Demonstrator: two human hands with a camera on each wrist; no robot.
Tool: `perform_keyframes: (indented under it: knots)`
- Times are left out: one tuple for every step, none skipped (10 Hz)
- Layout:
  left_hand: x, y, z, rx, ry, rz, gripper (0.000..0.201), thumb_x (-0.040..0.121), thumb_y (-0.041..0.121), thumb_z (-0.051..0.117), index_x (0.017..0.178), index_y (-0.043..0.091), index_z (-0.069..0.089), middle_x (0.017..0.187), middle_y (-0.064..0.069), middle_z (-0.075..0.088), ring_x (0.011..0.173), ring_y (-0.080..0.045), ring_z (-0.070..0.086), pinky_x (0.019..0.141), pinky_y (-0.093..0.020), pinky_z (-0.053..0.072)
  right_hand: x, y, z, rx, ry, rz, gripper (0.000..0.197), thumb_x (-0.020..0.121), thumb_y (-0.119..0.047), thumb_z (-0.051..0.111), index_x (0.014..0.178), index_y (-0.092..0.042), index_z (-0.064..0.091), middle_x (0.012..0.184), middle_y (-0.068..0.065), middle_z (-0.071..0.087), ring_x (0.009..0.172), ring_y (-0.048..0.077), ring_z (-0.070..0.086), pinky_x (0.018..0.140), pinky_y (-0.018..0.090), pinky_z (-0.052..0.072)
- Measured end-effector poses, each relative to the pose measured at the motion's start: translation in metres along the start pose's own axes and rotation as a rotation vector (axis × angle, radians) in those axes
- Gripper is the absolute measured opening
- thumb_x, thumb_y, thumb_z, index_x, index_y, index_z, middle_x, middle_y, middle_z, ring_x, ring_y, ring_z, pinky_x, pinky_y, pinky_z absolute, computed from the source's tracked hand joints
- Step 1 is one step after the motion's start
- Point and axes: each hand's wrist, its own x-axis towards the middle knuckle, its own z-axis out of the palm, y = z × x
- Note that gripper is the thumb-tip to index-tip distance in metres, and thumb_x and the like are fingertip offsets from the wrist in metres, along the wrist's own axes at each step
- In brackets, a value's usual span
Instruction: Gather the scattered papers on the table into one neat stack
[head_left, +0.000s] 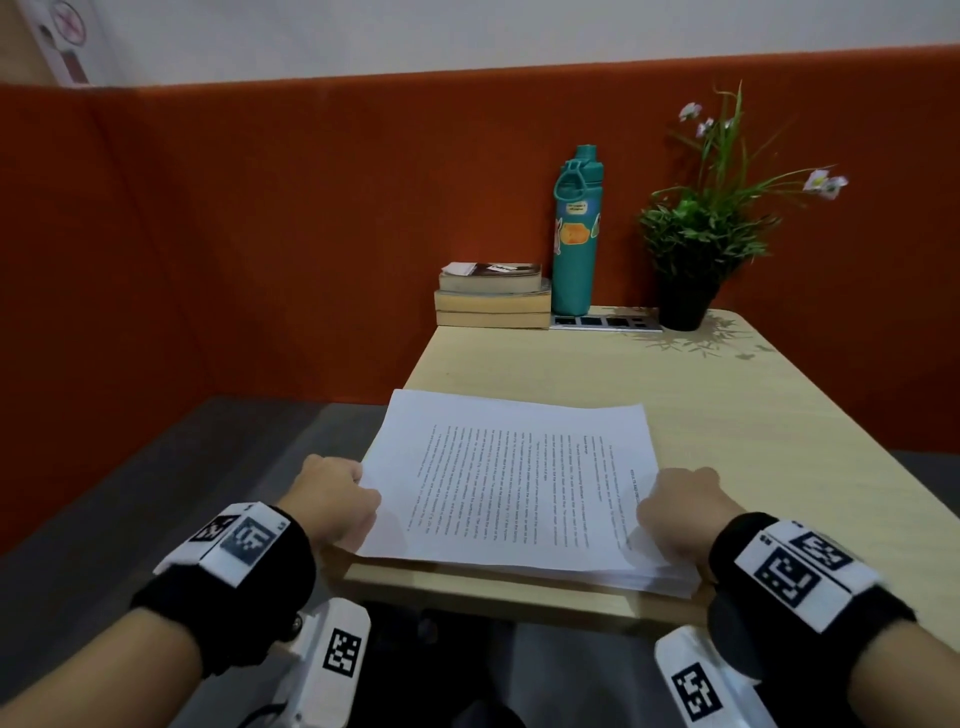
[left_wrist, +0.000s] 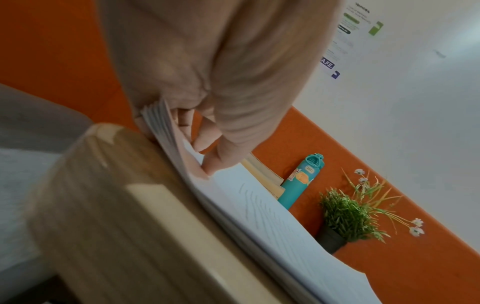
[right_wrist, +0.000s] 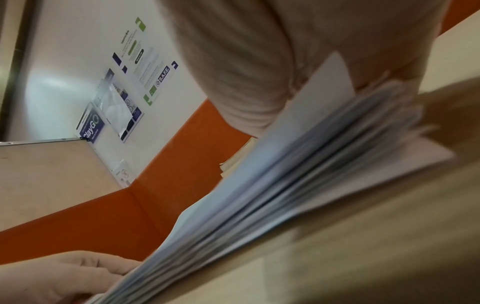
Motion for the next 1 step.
perform_keyframes:
  knots:
    - [-0.003, 0.0039, -0.0022, 0.119, 0.055, -0.054, 0.045, 0.09, 0.035, 0.05, 0.129, 0.015, 0.053, 0.144, -0.016, 0.034, 0.125, -0.035, 0.046, 0.107, -0.047, 0.04, -0.0028, 0.0076, -0.0038, 0.078, 0.003, 0.018, 0.039, 0.095, -0.015, 0.041, 0.131, -0.001, 0.047, 0.14, 0.025, 0.038, 0.129, 0.038, 0.041, 0.097, 0.035, 0.038]
